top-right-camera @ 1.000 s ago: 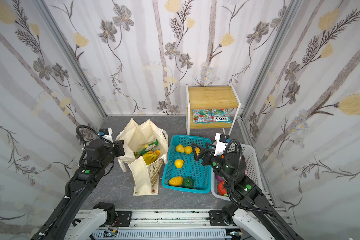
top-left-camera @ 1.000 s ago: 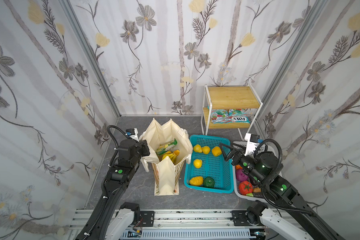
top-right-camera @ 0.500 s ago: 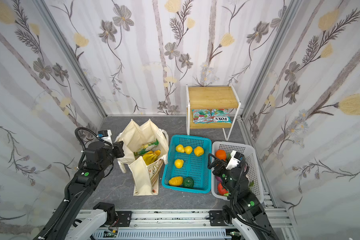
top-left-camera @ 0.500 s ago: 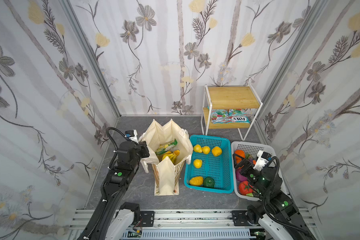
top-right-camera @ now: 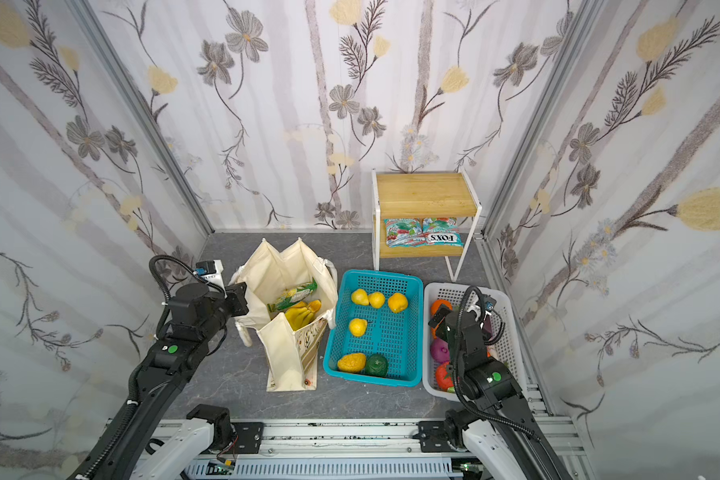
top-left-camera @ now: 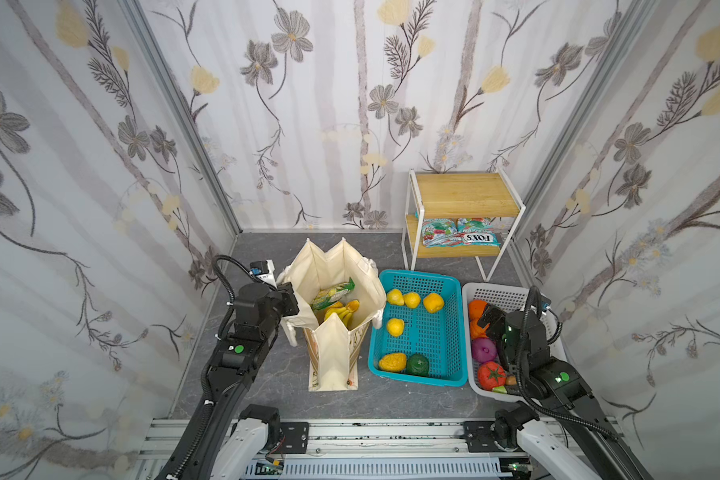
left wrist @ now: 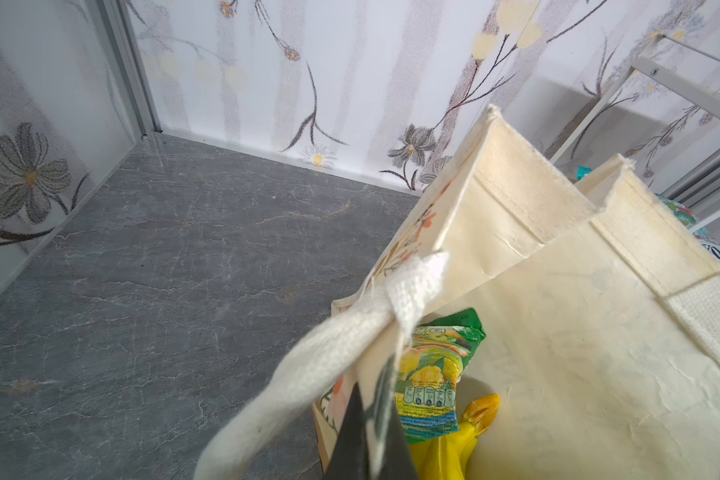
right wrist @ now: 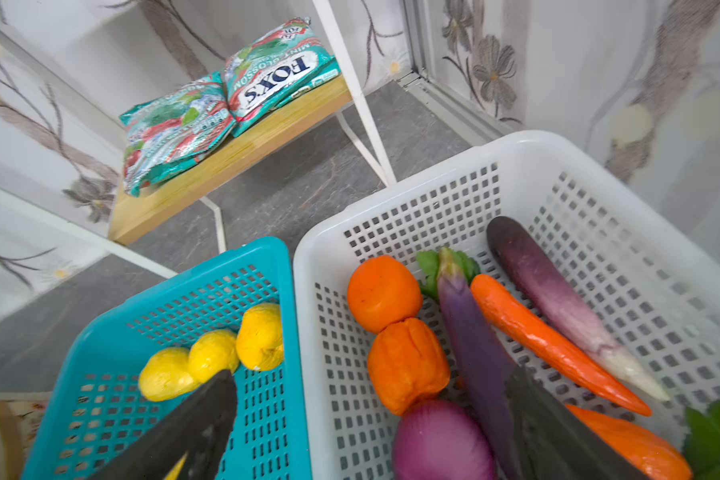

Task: Place the food into the grocery bag and tie it
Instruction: 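Lower the right gripper onto the purple eggplant and close on it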

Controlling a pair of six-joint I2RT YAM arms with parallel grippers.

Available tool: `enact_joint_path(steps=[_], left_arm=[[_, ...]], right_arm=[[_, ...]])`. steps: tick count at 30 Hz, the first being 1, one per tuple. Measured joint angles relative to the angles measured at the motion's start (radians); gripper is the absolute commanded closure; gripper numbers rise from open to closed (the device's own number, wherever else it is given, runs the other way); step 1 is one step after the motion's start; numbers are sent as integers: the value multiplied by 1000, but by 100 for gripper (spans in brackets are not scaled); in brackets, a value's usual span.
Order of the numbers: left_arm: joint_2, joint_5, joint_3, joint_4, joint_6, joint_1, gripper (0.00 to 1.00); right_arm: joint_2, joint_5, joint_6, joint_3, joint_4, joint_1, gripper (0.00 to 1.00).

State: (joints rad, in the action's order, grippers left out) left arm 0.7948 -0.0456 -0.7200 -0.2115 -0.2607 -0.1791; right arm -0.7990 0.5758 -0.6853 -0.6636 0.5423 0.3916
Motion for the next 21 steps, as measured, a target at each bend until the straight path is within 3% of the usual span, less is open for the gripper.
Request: enact_joint_path(steps=[5,14,18,21], left_arm=[[-2,0,0,-1,7,0,100],[-6,-4,2,-2,18,0,100],[-11,-8,3,-2,22,0,100],[-13,-9,4,-2,22,0,100]], right_arm=[[-144,45,63,-58,55,-55,4],[-270,-168,163,-55,80,-266,19],[-322,-220,190,-42,75,-288,24],[-356,-230,193,-41,69,-301,21]])
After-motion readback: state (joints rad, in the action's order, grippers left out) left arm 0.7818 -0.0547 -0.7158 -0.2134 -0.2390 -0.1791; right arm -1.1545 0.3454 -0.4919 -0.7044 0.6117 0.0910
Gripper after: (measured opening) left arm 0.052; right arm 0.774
